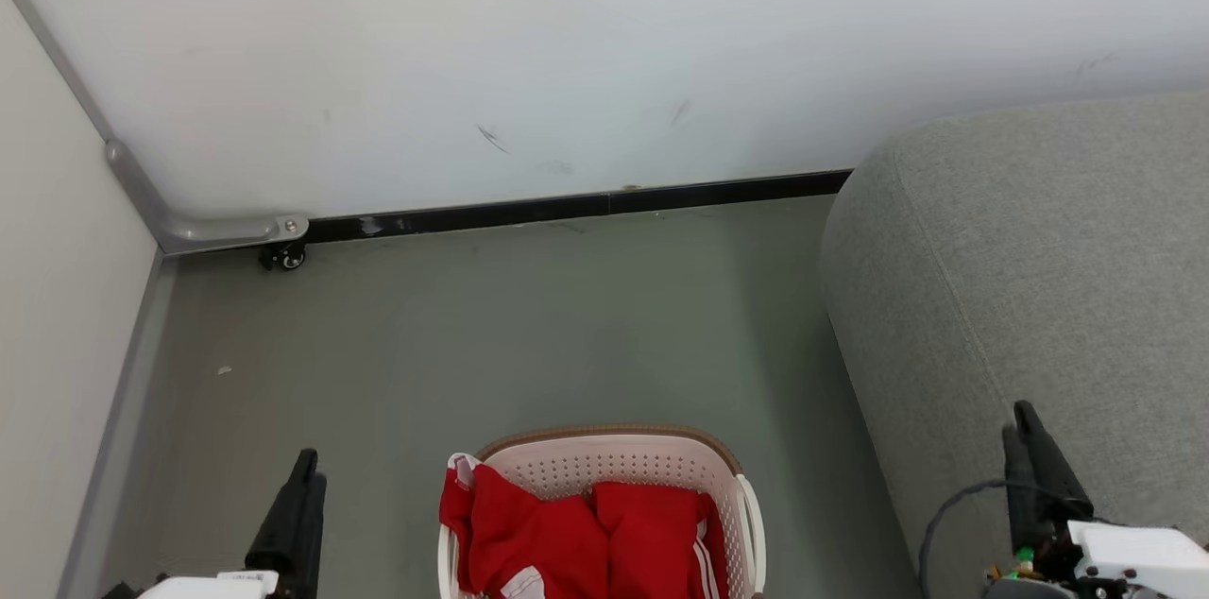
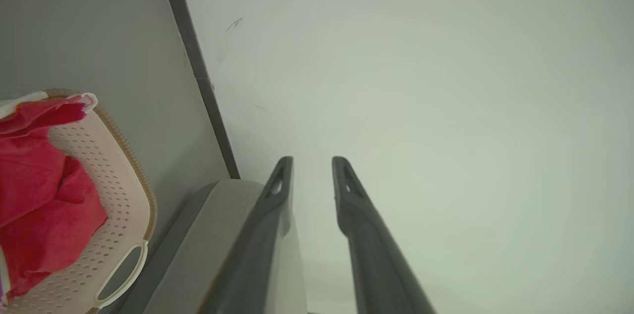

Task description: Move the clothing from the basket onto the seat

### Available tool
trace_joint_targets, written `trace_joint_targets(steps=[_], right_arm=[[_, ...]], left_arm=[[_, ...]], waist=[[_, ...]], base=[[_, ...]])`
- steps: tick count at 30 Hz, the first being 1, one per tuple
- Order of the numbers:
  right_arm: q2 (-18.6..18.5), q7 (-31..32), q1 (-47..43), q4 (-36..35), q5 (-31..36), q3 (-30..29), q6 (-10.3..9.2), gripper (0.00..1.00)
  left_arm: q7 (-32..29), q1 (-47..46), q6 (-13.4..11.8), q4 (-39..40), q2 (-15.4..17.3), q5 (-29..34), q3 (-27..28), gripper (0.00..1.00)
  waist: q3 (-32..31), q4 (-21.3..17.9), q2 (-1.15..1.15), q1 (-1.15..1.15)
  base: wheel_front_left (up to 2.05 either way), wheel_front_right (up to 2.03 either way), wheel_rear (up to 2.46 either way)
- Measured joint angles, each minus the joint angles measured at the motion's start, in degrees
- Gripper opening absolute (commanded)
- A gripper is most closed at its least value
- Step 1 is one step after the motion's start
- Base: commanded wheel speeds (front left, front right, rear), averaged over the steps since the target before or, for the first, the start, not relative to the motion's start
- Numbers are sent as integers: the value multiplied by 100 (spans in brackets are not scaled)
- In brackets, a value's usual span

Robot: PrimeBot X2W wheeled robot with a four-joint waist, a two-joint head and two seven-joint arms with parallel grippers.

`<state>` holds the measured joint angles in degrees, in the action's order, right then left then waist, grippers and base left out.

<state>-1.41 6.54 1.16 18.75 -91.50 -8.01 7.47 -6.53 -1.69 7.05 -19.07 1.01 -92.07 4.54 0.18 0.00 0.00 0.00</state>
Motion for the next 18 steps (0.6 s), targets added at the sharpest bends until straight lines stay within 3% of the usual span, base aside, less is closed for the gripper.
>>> trace_joint_targets(steps=[18], right_arm=[[24, -324, -112, -53, 427, 298, -1, 100]], left_arm=[[344, 96, 0, 70, 3, 423, -320, 100]], waist=[[0, -1, 0, 2]], base=[[0, 0, 0]])
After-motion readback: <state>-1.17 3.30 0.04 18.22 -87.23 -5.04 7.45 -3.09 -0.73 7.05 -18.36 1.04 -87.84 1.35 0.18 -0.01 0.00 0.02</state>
